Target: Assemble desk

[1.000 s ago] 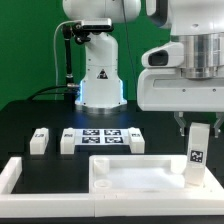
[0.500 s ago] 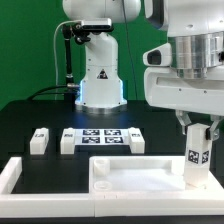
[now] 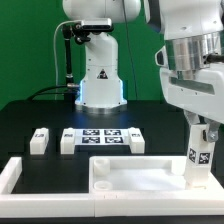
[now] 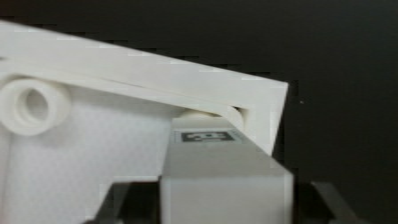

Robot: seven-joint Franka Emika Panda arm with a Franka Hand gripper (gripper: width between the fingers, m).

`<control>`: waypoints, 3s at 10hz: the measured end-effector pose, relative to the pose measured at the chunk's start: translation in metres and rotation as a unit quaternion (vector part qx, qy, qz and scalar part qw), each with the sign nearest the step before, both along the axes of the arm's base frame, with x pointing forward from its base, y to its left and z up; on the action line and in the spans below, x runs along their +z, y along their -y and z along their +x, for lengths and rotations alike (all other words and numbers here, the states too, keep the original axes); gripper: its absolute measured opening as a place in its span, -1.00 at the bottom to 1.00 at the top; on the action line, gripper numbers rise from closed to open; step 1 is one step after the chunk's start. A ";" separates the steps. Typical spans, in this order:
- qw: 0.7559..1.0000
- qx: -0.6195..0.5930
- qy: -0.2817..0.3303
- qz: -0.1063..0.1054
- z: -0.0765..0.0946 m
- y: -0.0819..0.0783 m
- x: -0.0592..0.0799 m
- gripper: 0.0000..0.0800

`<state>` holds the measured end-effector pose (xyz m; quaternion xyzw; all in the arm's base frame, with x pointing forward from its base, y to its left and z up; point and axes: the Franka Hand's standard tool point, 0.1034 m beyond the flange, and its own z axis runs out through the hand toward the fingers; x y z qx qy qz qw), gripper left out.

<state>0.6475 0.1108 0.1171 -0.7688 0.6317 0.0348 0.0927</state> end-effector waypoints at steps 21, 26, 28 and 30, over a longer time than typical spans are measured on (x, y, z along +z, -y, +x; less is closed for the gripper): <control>0.983 0.180 0.032 -0.023 -0.005 0.002 -0.010 -0.25; 0.999 0.018 0.018 0.023 -0.004 -0.001 -0.011 0.02; 0.993 0.117 0.031 0.010 -0.005 -0.001 -0.012 0.55; 0.954 0.292 0.071 -0.006 -0.002 0.007 -0.010 0.60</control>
Offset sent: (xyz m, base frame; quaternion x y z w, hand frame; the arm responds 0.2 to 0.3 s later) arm 0.0021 -0.0073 0.0057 -0.0006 0.0329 -0.3173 0.9478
